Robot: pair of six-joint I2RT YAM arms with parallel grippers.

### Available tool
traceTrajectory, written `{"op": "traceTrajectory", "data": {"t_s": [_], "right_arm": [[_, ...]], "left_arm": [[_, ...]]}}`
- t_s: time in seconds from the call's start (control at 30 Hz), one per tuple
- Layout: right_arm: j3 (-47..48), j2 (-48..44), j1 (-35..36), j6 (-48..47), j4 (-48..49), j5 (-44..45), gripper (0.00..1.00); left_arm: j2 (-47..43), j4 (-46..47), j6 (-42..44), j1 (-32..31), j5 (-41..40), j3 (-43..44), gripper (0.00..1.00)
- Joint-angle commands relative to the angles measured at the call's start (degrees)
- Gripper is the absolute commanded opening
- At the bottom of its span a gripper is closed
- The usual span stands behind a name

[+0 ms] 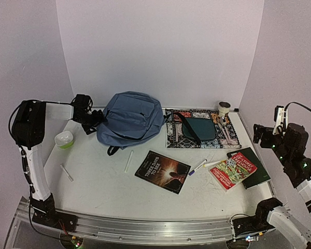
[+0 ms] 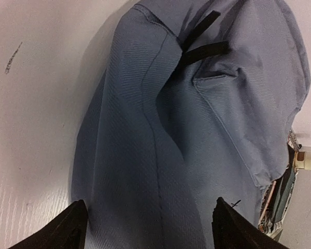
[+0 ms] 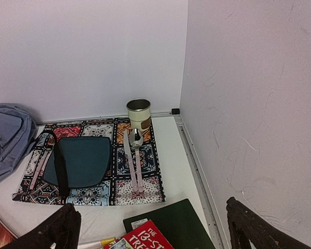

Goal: Pack the student bag
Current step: Pick up the student bag from the corner of the board, then place the student bag at the center of the board.

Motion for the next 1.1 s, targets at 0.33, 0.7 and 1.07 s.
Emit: {"op": "traceTrajectory", "data": {"t_s": [0.33,0.7,1.07], "right_arm": [[2.6,0.0,0.2,-1.9,1.3,1.3,0.98],[3.3,0.7,0.2,-1.9,0.7,-5.7,0.98],[5.3,3.1,0.2,-1.6,0.2,-15.3,0.98]], "left_arm": [[3.0,3.0,-6.5,-1.0,7.1,12.4,0.02],[-7.8,12.8,-15.9,-0.9,7.8,8.8,0.0],[-24.8,14.1,-16.9,-0.8,-0.9,-3.2,0.0]]}}
